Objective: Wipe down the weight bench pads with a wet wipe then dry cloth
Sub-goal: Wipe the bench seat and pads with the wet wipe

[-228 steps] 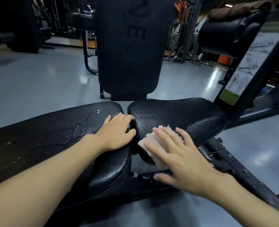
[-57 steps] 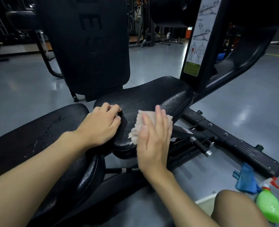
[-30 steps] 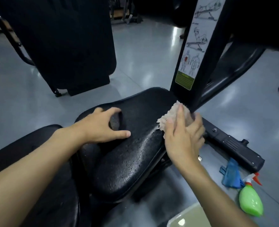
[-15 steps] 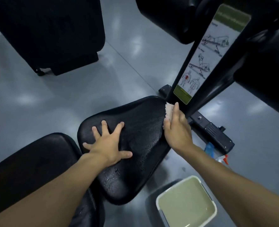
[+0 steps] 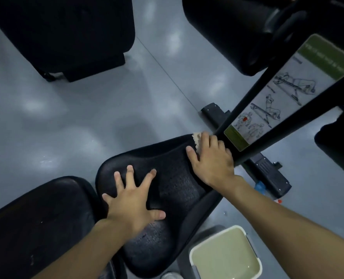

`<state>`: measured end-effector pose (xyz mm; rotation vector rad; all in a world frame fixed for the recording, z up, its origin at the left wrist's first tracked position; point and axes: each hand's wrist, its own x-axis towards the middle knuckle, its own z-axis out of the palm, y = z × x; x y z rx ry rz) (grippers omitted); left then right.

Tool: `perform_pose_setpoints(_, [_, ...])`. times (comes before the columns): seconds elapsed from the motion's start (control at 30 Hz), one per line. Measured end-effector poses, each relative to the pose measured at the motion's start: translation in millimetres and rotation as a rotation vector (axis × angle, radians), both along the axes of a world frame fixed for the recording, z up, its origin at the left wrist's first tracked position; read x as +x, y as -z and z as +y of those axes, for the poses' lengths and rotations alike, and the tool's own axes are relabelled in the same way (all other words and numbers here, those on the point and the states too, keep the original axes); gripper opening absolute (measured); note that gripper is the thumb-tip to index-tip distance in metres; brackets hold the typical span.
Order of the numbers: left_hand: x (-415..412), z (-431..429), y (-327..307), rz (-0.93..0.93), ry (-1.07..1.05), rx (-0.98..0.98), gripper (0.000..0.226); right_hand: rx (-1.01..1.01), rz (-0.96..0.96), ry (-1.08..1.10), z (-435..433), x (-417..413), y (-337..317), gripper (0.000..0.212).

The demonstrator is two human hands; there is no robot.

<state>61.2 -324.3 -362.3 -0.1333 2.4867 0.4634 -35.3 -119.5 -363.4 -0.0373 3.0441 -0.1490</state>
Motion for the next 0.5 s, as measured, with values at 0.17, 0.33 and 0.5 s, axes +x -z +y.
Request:
perform_pose_setpoints(0.17, [-6.7,-41.3,-2.8,0.117,-0.102,-0.022,0.113,-0.083,0.052,-0.001,18.1,21.7,5.1,0.065])
perform_pose_setpoints(0.33, [-6.5,-53.3,15.8,0.094,-0.230,0.033,0.123,0.014,0.061,-0.013,-2.2,-3.1,5.0,0.051])
perform_pose_setpoints(0.5, [-6.3,-54.1,18.2,0.114,-0.215,0.026,0.122,0.131,-0.041,-0.292,-24.5,-36.8,0.8,0.056])
